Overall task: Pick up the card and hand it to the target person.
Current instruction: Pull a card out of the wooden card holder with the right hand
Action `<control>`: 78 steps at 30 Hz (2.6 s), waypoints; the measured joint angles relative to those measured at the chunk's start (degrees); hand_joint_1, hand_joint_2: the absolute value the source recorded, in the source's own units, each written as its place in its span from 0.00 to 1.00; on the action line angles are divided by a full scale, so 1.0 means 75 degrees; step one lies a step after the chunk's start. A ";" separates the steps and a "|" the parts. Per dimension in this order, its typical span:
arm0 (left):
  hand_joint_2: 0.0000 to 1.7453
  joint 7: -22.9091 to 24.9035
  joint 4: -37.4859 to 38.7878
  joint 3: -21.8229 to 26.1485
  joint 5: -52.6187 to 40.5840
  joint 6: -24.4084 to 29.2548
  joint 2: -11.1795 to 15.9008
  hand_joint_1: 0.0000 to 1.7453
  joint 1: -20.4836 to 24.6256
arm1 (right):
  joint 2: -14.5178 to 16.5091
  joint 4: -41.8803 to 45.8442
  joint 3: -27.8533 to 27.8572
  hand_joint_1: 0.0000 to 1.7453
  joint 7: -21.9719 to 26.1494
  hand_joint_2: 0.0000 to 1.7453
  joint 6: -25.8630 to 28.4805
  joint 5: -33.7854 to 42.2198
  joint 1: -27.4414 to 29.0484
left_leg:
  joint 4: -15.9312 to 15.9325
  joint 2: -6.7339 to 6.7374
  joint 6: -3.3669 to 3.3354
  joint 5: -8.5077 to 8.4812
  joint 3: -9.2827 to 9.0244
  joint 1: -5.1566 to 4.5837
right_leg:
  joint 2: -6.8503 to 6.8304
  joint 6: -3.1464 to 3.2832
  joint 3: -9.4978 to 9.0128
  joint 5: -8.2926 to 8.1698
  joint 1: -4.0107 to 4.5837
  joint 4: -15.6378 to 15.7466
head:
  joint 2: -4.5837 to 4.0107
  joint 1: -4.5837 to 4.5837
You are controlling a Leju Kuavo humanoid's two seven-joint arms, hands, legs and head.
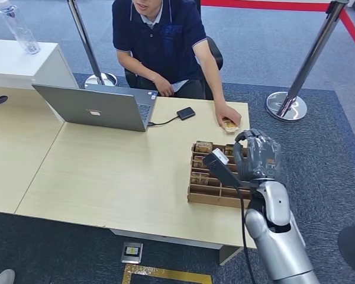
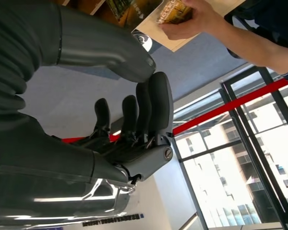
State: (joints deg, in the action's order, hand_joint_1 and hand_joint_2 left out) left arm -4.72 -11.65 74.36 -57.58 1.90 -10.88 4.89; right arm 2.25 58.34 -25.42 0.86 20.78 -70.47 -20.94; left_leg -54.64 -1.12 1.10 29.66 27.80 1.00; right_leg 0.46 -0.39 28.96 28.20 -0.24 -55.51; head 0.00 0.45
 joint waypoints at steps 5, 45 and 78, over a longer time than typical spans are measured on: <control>0.00 0.0006 0.0007 0.0002 -0.0004 0.0012 -0.0002 0.00 0.0001 | 0.0252 -0.0105 0.0168 0.40 0.0186 1.00 0.0205 0.0012 -0.0004 | 0.0000 0.0000 0.0000 0.0000 0.0000 0.0000 | 0.0000 -0.0001 0.0000 -0.0001 0.0000 0.0001 | 0.0000 0.0000; 0.00 0.0026 0.0066 0.0005 -0.0038 0.0012 -0.0003 0.00 0.0002 | 0.0783 -0.2329 0.0672 0.37 -0.0335 1.00 0.0381 -0.0901 -0.0878 | 0.0000 0.0000 0.0000 0.0000 0.0002 0.0000 | 0.0000 -0.0002 0.0000 -0.0002 0.0000 0.0001 | 0.0000 0.0001; 0.00 0.0029 0.0085 0.0008 -0.0023 0.0009 -0.0003 0.00 0.0004 | 0.0886 -0.3159 0.0746 0.38 -0.0537 1.00 0.0148 -0.1099 -0.1383 | -0.0001 0.0000 0.0000 0.0000 0.0001 0.0000 | 0.0000 -0.0002 0.0000 -0.0002 0.0000 0.0000 | 0.0000 0.0001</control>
State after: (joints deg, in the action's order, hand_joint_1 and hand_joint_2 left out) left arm -4.50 -11.01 74.42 -57.75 1.96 -10.91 4.91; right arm 8.90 34.65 -19.82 -3.17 21.88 -78.71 -31.31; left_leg -54.64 -1.12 1.10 29.66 27.81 1.00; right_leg 0.45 -0.40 28.96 28.19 -0.24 -55.50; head 0.00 0.46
